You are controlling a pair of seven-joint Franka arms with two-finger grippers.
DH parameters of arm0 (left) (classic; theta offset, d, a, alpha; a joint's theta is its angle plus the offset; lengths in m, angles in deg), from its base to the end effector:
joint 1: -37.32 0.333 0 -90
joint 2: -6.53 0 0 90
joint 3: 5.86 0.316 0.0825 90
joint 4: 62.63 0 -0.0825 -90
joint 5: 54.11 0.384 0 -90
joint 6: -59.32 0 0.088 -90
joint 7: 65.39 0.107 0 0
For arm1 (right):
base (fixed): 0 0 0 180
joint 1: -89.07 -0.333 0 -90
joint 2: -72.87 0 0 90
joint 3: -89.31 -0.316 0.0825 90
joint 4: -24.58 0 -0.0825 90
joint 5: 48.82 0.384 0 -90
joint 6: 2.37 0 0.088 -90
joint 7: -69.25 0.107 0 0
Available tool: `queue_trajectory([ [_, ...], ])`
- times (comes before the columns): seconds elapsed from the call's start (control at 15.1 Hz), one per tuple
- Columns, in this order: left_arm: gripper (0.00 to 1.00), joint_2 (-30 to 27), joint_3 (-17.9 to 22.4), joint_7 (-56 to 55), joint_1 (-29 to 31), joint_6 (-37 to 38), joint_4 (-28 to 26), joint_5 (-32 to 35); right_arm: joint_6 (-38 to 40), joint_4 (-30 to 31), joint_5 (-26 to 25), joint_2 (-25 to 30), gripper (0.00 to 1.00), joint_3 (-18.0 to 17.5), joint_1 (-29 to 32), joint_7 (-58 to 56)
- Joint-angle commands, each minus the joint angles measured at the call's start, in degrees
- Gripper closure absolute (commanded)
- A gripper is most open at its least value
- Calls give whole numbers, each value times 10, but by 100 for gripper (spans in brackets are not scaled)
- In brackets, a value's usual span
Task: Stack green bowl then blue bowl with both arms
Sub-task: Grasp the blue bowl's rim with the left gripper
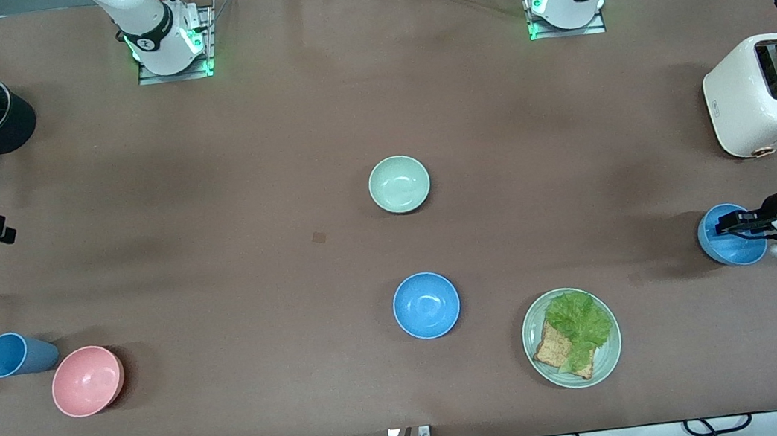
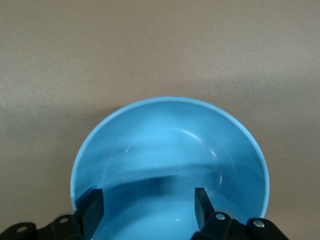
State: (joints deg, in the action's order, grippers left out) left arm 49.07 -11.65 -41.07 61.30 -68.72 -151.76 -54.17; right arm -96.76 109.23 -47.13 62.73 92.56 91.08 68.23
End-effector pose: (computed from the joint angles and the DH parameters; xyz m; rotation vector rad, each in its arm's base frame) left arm 0.6596 0.2270 0.2061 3.0519 -0.1251 -0.0466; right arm 0.6115 -0.0504 0.5722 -3.1196 0.1178 0.0088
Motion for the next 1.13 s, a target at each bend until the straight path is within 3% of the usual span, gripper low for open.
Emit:
queue_trajectory([
  [0.0, 16, 4, -4, 14, 5, 14, 30, 7, -38, 103, -14, 75, 0, -2, -1, 1],
  [0.27, 13, 6, -4, 19, 5, 67, 72, 8, -47, 133, -17, 96, 0, -3, -1, -1],
  [0.93, 12, 37, -4, 74, 25, 50, 78, 3, -45, 132, -27, 99, 0, -5, -1, -1],
  [1.06, 18, 44, -4, 74, 25, 46, 78, 2, -45, 132, -27, 100, 0, -5, -1, -3],
])
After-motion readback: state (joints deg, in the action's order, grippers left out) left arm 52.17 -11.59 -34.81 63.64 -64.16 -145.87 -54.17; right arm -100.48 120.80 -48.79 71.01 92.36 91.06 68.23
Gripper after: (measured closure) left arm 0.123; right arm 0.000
